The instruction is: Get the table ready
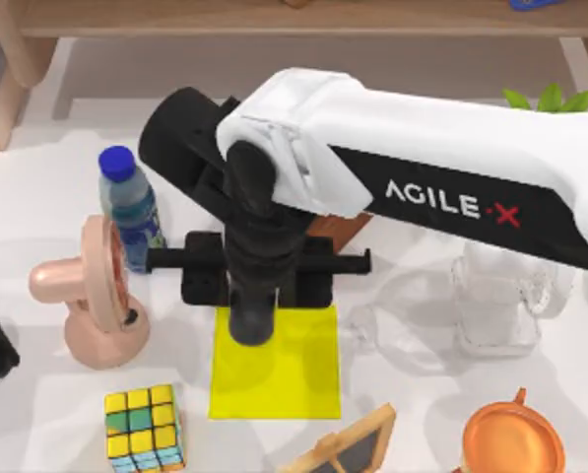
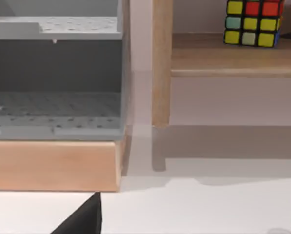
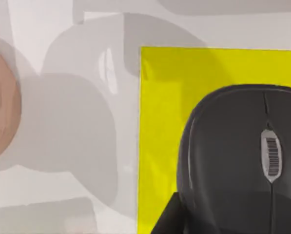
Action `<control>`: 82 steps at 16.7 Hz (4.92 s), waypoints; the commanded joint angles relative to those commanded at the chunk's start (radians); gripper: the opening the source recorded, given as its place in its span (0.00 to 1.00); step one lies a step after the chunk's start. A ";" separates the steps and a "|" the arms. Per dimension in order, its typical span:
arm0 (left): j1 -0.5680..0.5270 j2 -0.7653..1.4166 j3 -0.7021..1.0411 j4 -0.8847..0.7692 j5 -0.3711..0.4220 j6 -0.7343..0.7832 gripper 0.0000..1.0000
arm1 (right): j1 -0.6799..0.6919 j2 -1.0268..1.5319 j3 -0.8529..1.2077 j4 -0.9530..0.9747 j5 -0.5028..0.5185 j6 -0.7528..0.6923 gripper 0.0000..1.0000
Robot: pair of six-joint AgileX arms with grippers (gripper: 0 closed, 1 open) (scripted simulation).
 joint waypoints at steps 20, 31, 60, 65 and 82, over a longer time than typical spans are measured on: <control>0.000 0.000 0.000 0.000 0.000 0.000 1.00 | 0.001 0.072 -0.067 0.004 -0.004 -0.002 0.38; 0.000 0.000 0.000 0.000 0.000 0.000 1.00 | 0.001 0.072 -0.067 0.004 -0.004 -0.002 1.00; 0.000 0.000 0.000 0.000 0.000 0.000 1.00 | 0.986 -0.996 2.269 0.086 0.665 0.575 1.00; 0.000 0.000 0.000 0.000 0.000 0.000 1.00 | 1.220 -1.103 2.889 0.076 0.695 0.633 1.00; 0.000 0.000 0.000 0.000 0.000 0.000 1.00 | 1.511 -1.147 3.316 0.064 0.642 0.644 1.00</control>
